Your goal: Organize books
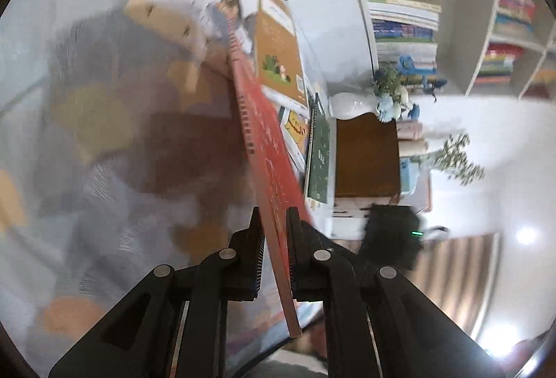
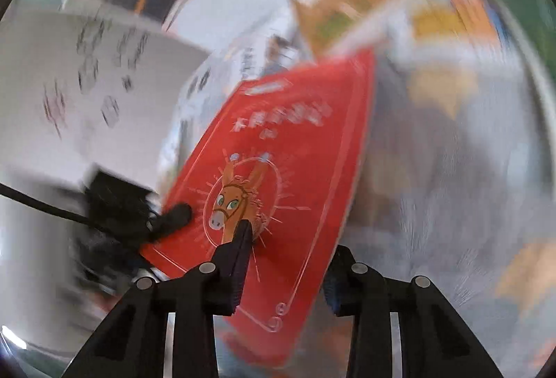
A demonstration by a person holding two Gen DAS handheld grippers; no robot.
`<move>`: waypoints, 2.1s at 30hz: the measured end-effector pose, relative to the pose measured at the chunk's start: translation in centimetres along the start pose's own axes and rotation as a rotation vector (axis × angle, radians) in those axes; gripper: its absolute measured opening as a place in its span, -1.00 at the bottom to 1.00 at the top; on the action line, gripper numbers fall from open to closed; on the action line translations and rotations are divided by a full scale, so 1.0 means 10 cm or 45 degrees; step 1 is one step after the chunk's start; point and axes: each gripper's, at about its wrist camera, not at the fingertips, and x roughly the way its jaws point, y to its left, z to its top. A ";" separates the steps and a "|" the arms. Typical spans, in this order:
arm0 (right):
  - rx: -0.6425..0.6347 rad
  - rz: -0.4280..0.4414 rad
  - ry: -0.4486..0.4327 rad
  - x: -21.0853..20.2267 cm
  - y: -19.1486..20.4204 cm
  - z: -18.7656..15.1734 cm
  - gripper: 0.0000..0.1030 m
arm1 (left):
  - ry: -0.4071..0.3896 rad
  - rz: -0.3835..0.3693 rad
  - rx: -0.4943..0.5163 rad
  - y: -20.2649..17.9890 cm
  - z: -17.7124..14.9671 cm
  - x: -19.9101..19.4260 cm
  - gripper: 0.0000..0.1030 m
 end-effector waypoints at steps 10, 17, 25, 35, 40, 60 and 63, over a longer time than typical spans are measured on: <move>-0.384 -0.080 -0.105 0.14 1.37 0.15 -0.31 | -0.168 0.013 0.081 -0.02 0.19 -1.14 -0.80; -0.492 0.025 -0.061 0.96 2.28 0.28 -0.29 | -0.325 0.116 0.094 0.31 0.46 -2.28 -0.80; -0.519 0.011 0.043 2.00 2.96 0.34 -0.28 | -0.374 0.205 0.032 1.00 0.87 -3.13 -0.79; -0.573 -0.158 0.089 2.85 3.45 0.45 -0.28 | -0.337 0.207 -0.034 1.68 1.29 -3.41 -0.79; -0.522 -0.180 0.110 3.09 3.47 0.54 -0.28 | -0.330 0.208 -0.073 1.92 1.39 -3.42 -0.80; -0.469 -0.296 0.200 3.48 3.40 0.25 0.07 | -0.530 0.460 -0.245 2.34 1.26 -3.80 -0.74; -0.432 -0.294 0.195 3.32 3.27 0.22 0.07 | -0.556 0.506 -0.228 2.24 1.14 -3.88 -0.73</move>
